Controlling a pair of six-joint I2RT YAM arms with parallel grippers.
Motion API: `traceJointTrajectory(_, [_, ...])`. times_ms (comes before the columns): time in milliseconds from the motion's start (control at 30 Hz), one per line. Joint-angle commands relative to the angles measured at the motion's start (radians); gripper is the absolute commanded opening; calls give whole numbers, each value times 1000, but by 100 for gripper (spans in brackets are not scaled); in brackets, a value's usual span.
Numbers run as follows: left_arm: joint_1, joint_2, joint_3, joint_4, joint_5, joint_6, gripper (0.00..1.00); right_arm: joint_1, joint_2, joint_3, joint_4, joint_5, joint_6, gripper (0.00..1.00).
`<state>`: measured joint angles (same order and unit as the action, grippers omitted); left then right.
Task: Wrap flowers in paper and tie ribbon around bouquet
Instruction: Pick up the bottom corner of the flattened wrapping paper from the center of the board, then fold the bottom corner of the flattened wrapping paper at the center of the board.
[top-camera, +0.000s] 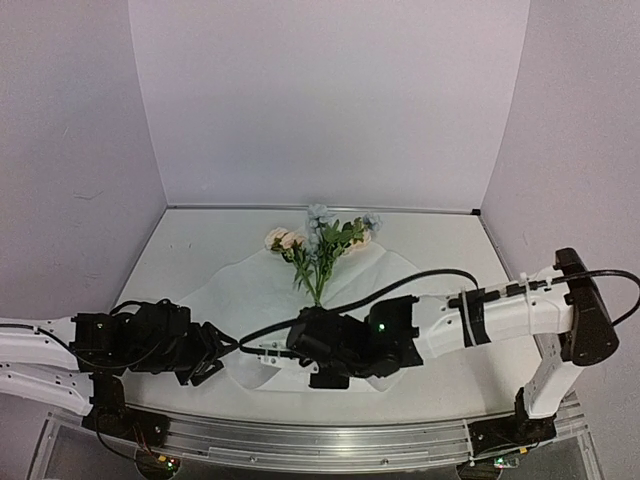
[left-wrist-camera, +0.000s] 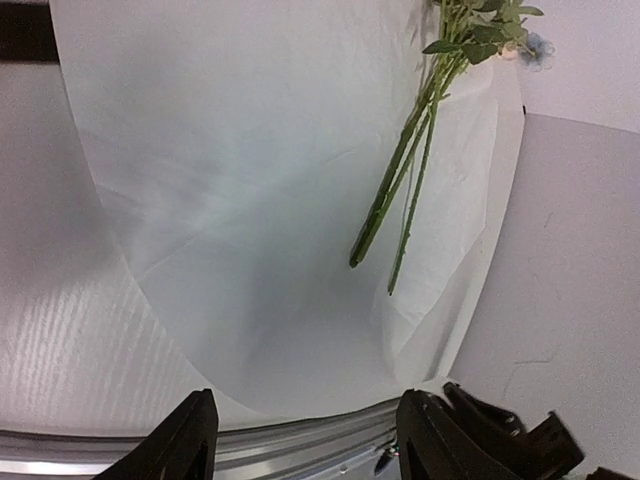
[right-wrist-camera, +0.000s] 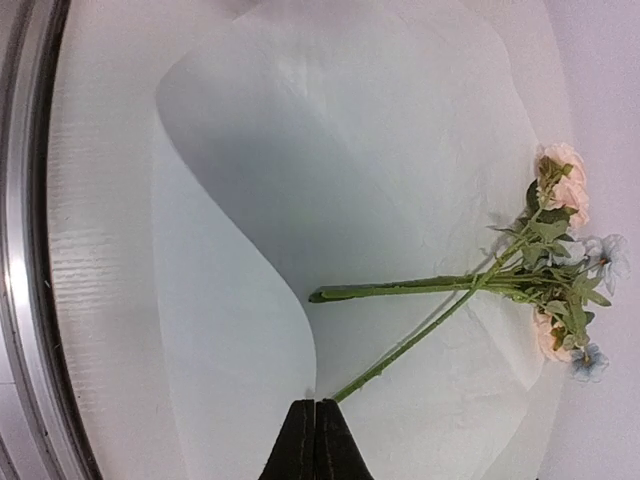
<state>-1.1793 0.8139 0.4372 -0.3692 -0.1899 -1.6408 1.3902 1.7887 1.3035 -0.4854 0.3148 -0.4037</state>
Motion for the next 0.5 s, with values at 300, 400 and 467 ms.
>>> traceJointTrajectory(300, [-4,40,101,113,-111,624,55,-267,359,484,-181,-143,-13,0])
traceJointTrajectory(400, [-4,91,114,177,-86,720,55,-294,418,559,-186,-118,-39,0])
traceJointTrajectory(467, [-4,150,137,209,-61,781,54,-311,441,599,-186,-109,-46,0])
